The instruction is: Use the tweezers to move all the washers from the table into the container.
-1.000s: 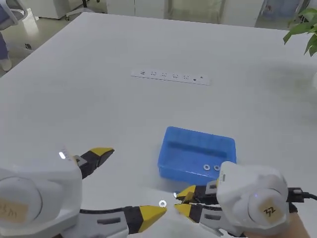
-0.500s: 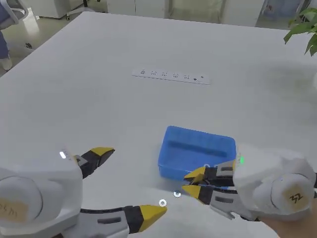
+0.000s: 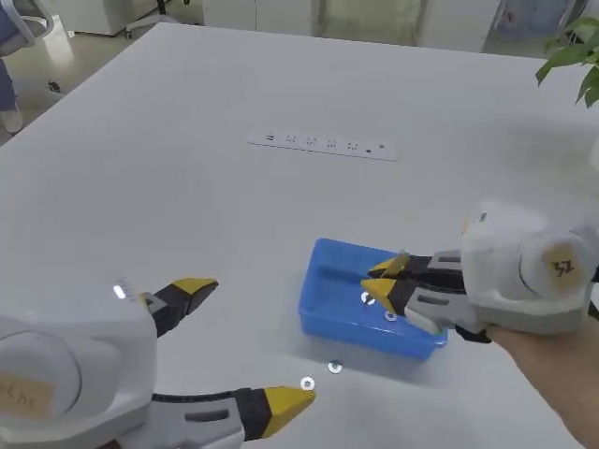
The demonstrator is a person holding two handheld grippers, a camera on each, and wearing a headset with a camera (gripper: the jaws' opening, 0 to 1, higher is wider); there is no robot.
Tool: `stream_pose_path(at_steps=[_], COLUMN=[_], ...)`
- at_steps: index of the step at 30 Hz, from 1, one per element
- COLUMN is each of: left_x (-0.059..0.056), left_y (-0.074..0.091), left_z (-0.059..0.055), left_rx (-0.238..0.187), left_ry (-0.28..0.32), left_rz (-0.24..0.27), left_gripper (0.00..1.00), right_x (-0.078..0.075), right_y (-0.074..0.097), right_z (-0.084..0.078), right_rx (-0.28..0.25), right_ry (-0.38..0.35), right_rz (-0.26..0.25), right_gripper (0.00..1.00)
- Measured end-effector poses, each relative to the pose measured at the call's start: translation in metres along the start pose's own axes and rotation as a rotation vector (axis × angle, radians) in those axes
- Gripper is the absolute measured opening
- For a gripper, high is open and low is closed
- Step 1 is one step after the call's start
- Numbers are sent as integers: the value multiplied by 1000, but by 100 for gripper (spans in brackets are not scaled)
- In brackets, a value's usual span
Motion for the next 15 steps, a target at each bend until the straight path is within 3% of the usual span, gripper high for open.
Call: stream_pose_path(at_steps=[3, 9, 15], left_x=[1, 4, 2], left_y=[1, 5, 3], left_z=[0, -1, -1], left_rx=[-2, 0, 4], left_ry=[0, 10, 7], left_rz=[5, 18, 14], left_gripper=[86, 86, 86], right_x=[-9, -17, -24], right_y=[-7, -14, -22], right_z=[-10, -27, -32], right_rx=[18, 49, 64], right_ry=[-114, -240, -259], right_rz=[-1, 4, 2], right_gripper=[3, 3, 3])
Point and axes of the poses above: the centre of the closed fingertips' face, and the gripper's own axes: y roughly backward along the fingers, x roughly to its left, z roughly out of its top, the point moved 10 cm from there along y, roughly backward along the fingers, and after that the axes turned 12 degrees about y, right-handed, at the moved point
